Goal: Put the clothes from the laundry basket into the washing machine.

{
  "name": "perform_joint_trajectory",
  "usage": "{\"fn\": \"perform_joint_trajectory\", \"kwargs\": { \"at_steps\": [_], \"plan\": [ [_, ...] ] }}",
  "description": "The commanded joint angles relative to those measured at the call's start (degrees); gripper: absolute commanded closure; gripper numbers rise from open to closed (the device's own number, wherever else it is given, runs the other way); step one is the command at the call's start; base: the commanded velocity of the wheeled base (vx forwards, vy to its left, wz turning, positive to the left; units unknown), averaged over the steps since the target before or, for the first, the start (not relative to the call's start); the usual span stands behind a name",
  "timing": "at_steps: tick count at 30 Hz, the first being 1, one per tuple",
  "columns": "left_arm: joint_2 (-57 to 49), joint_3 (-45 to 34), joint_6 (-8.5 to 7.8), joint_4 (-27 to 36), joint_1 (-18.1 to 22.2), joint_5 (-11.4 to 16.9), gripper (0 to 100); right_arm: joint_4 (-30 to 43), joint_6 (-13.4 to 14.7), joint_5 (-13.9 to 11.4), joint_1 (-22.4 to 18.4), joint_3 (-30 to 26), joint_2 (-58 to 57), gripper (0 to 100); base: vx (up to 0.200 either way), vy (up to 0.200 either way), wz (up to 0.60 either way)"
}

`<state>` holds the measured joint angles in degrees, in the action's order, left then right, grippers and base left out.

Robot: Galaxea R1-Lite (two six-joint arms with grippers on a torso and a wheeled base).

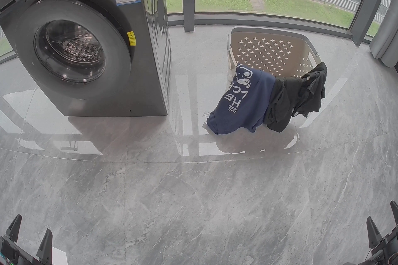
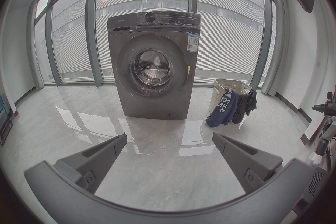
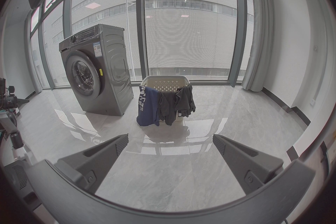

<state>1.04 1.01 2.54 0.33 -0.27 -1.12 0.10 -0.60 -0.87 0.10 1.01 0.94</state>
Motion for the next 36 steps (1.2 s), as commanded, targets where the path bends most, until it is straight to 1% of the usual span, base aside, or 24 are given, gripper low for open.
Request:
{"fn": "perform_joint_trajectory", "kwargs": {
  "at_steps": [1, 2, 14, 23, 32, 36],
  "plan": [
    [-0.5, -0.8, 0.01, 0.0, 0.0, 0.0, 0, 0.0, 0.0, 0.0, 0.0, -0.9, -0.9, 0, 0.000, -0.200, 0.00],
    [-0.5, -0.8, 0.01, 0.0, 0.0, 0.0, 0, 0.0, 0.0, 0.0, 0.0, -0.9, -0.9, 0, 0.000, -0.200, 0.00],
    [-0.5, -0.8, 0.01, 0.0, 0.0, 0.0, 0, 0.0, 0.0, 0.0, 0.0, -0.9, -0.9, 0, 0.000, 0.000, 0.00],
    [-0.5, -0.8, 0.19, 0.0, 0.0, 0.0, 0, 0.0, 0.0, 0.0, 0.1, -0.9, -0.9, 0, 0.200, 0.000, 0.00],
    [-0.5, -0.8, 0.19, 0.1, 0.0, 0.0, 0, 0.0, 0.0, 0.0, 0.1, -0.9, -0.9, 0, 0.000, 0.000, 0.00],
    [-0.5, -0.8, 0.19, 0.1, 0.0, 0.0, 0, 0.0, 0.0, 0.0, 0.1, -0.9, -0.9, 0, 0.000, -0.200, 0.00]
  ]
}}
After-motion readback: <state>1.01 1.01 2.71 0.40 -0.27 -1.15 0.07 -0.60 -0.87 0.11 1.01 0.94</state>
